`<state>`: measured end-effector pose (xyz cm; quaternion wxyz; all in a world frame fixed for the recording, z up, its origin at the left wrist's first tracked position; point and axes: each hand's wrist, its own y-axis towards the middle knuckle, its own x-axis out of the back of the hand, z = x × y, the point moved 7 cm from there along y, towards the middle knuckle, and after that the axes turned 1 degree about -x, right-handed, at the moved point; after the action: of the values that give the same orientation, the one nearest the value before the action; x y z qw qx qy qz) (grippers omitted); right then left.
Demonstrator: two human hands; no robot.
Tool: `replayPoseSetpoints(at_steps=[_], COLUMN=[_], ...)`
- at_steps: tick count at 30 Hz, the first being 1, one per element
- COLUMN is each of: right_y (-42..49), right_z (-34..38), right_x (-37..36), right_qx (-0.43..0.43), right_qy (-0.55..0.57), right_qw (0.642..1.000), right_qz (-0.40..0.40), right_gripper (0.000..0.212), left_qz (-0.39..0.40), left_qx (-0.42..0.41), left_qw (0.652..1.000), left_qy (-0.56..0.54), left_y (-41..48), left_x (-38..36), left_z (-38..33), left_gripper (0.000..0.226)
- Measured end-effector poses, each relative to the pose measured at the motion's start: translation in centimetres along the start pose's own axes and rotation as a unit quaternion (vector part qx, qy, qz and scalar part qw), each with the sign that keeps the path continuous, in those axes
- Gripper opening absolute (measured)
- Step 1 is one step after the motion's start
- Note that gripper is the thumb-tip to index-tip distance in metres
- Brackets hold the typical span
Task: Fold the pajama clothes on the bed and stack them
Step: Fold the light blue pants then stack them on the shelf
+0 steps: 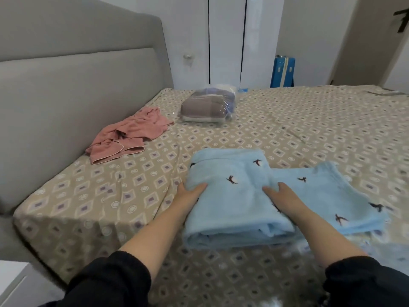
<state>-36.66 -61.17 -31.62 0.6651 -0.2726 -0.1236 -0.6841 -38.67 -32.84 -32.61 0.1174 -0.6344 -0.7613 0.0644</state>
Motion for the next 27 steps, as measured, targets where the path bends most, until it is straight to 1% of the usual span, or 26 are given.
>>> replayPoseSetpoints(at_steps=[1, 2, 3, 4, 5, 6, 7, 8, 9, 12, 16, 18, 20, 21, 23, 24, 25, 27], right_y=[0.2, 0.5, 0.8, 1.2, 1.5, 1.8, 2.2, 2.6, 3.0, 4.6, 6.8, 8.0, 9.4, 10.2, 11.8, 12.5, 13.1, 14.0], right_z=[0.0, 0.0, 0.0, 0.2, 0.5, 1.1, 2.1, 3.3, 4.7, 9.1, 14.6, 16.2, 16.9, 17.0, 17.0, 16.9, 16.7, 16.7], right_x=[0.0, 0.1, 0.2, 0.3, 0.4, 0.4, 0.4, 0.3, 0.0, -2.1, -7.6, -10.6, -13.1, -14.0, -15.2, -15.5, -15.8, -16.0], right_qx=[0.001, -0.005, -0.014, -0.022, -0.026, -0.018, 0.003, 0.033, 0.066, 0.150, 0.251, 0.274, 0.263, 0.248, 0.208, 0.186, 0.167, 0.156], right_qy=[-0.017, -0.040, -0.069, -0.107, -0.155, -0.205, -0.250, -0.284, -0.309, -0.345, -0.348, -0.364, -0.375, -0.379, -0.383, -0.379, -0.368, -0.343], right_qw=[1.000, 0.999, 0.998, 0.994, 0.988, 0.978, 0.967, 0.956, 0.946, 0.925, 0.903, 0.890, 0.888, 0.891, 0.899, 0.905, 0.912, 0.923], right_qz=[0.001, 0.000, -0.003, -0.007, -0.016, -0.030, -0.047, -0.062, -0.070, -0.060, -0.007, 0.024, 0.038, 0.038, 0.041, 0.051, 0.065, 0.077], right_gripper=[0.037, 0.036, 0.036, 0.037, 0.040, 0.045, 0.051, 0.055, 0.056, 0.057, 0.051, 0.049, 0.051, 0.054, 0.061, 0.065, 0.068, 0.069], left_qz=[0.002, 0.010, 0.012, 0.001, -0.016, -0.041, -0.068, -0.084, -0.089, -0.074, -0.048, -0.042, -0.039, -0.038, -0.039, -0.042, -0.039, 0.000], left_qx=[0.005, -0.001, -0.015, -0.032, -0.050, -0.065, -0.081, -0.097, -0.109, -0.122, -0.125, -0.136, -0.144, -0.134, -0.087, -0.056, -0.020, 0.026], left_qw=[1.000, 1.000, 0.999, 0.993, 0.978, 0.955, 0.935, 0.924, 0.921, 0.920, 0.931, 0.941, 0.958, 0.970, 0.992, 0.997, 0.999, 1.000], left_qy=[-0.008, 0.001, 0.041, 0.114, 0.203, 0.287, 0.339, 0.359, 0.362, 0.366, 0.339, 0.306, 0.245, 0.199, 0.086, 0.040, 0.017, 0.012], left_y=[0.3, 0.5, 0.6, 0.6, 0.5, 0.3, 0.0, -0.2, -0.3, 0.3, 1.1, 1.3, 1.6, 1.8, 2.6, 3.2, 3.9, 5.2], left_x=[-0.1, -0.3, -0.6, -0.9, -1.2, -1.6, -1.9, -2.1, -2.2, -2.2, -2.0, -1.6, -0.8, -0.5, 0.3, 0.7, 1.1, 1.6], left_z=[0.0, -0.2, -0.5, -0.7, -0.8, -0.6, -0.4, -0.1, 0.3, 1.0, 1.3, 1.5, 1.8, 1.8, 1.5, 1.5, 1.5, 1.6], left_gripper=[0.082, 0.079, 0.074, 0.070, 0.073, 0.077, 0.079, 0.080, 0.081, 0.084, 0.086, 0.086, 0.090, 0.095, 0.098, 0.093, 0.085, 0.070])
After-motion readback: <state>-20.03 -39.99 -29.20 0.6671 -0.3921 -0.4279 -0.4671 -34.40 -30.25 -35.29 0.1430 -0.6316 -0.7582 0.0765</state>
